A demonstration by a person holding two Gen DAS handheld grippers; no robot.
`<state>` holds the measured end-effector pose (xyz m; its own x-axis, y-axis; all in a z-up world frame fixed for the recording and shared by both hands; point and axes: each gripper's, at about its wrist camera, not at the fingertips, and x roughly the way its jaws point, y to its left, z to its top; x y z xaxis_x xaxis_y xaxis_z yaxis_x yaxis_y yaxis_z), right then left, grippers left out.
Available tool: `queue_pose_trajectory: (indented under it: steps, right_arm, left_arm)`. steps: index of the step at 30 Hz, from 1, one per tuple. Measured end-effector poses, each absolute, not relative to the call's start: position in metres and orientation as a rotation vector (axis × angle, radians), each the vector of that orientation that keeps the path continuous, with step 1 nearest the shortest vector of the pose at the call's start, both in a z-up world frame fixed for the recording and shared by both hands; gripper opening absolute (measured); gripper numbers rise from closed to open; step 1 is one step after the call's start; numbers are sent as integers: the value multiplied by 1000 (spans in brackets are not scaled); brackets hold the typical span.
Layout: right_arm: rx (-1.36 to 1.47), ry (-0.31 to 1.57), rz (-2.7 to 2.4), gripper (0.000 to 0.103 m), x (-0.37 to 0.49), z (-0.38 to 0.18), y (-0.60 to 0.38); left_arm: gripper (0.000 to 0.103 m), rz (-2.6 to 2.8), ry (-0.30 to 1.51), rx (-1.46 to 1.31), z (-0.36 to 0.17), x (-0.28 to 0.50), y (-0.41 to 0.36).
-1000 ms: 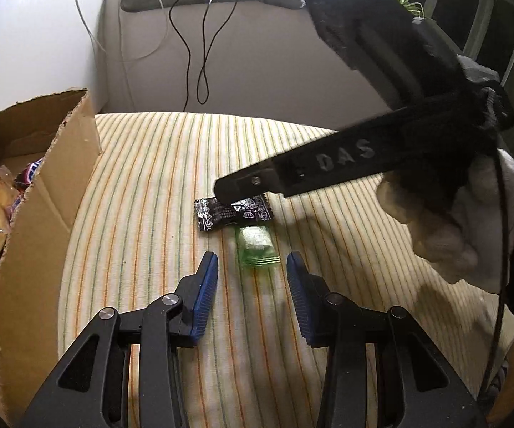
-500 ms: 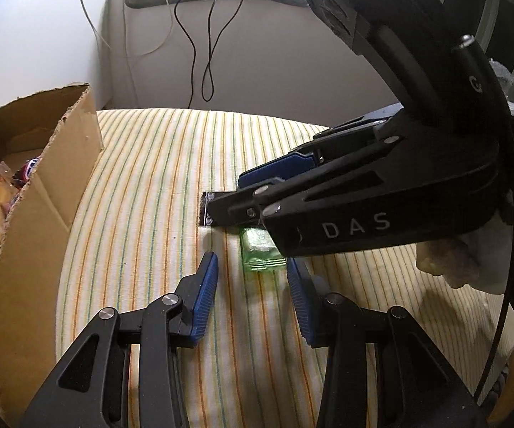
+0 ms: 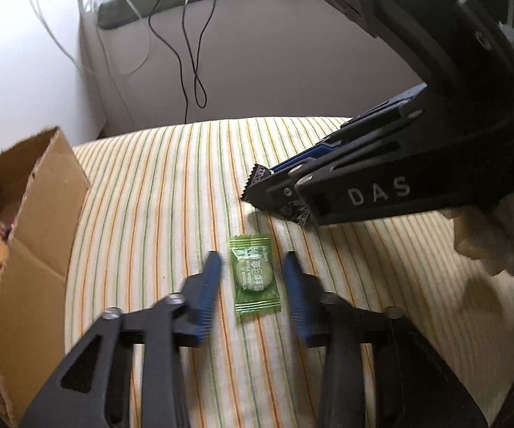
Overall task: Organize snacks
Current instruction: 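Grasp the green-wrapped candy with the left tool while the right tool grasps the dark chocolate packet, then carry the green candy and dark packet with both tools over the box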
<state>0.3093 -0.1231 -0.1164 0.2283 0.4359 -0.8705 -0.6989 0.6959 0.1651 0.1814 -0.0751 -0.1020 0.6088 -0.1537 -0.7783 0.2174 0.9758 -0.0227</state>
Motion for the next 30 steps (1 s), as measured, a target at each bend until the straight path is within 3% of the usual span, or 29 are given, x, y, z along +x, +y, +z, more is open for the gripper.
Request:
queue_pose_trajectory:
  steps: [1, 4, 11, 15, 30]
  right_arm:
    - [-277, 1084, 791, 20, 309, -116, -126]
    - [-258, 1081, 768, 18, 308, -117, -129]
    - [-306, 1039, 658, 17, 288, -114, -132]
    - [-284, 1014, 624, 11, 275, -108, -140]
    - [-235, 963, 595, 11, 229, -86, -149]
  left_arm:
    - [21, -214, 888, 82, -102, 180, -76]
    - [20, -210, 886, 79, -101, 178, -76]
    - [19, -204, 873, 47, -97, 165, -69]
    - [19, -203, 850, 28, -90, 152, -61]
    - [19, -170, 753, -20, -60, 112, -21]
